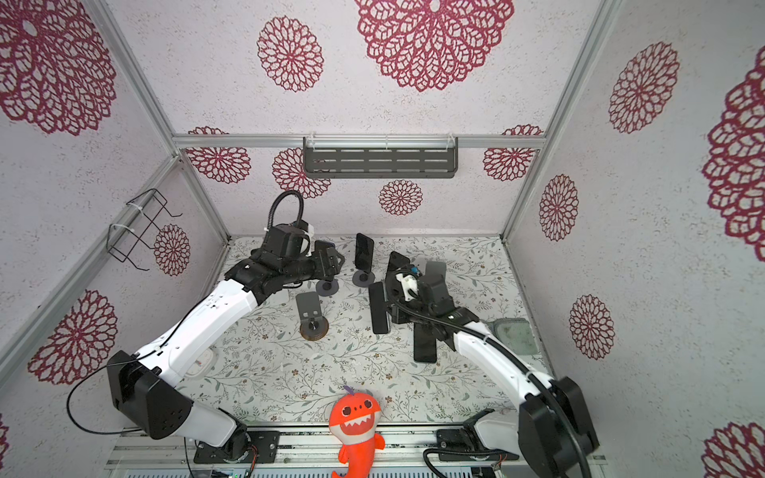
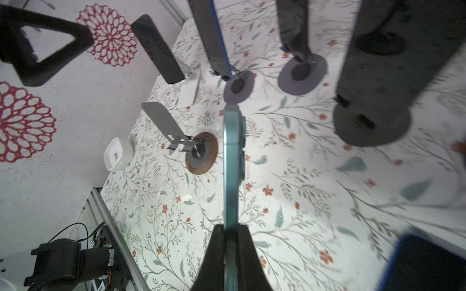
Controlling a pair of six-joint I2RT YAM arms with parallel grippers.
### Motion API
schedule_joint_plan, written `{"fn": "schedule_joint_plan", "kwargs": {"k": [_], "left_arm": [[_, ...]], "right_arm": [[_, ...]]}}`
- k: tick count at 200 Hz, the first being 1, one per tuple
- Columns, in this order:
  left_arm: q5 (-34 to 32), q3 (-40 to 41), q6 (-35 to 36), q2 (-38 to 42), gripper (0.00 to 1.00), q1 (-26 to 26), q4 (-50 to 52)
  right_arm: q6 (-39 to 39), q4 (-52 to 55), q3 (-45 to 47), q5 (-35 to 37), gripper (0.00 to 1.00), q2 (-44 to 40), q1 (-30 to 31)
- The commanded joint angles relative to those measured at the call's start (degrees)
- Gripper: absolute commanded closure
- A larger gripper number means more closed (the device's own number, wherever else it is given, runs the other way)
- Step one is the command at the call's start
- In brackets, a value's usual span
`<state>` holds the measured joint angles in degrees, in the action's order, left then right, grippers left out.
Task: Remove the phone from the phone stand
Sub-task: Place the phone at the center of the table.
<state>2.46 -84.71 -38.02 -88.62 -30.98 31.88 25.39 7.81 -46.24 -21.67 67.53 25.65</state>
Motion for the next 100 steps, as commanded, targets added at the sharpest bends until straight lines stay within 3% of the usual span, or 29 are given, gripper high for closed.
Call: {"fn": "schedule_joint_plan", "kwargs": {"k": [1,61,100], "left_arm": [[1.95,0.75,-3.39,-3.24,0.02,-2.44,-4.36],[6.18,4.14,-9.26,-10.14,0.02,-8.06,-13.44],[13.54,7.69,-15.82,-14.09,0.02,-10.05,-21.58]], "right_arm": [[2.11,3.30,3.17,0.55,0.98,-5.08,-4.24],[2.05,2.66,8.56,-0.23,0.98,-3.04,-9.00],[2.63,-1.44,11.70,-2.28,0.98,-1.03,-10.39]]}}
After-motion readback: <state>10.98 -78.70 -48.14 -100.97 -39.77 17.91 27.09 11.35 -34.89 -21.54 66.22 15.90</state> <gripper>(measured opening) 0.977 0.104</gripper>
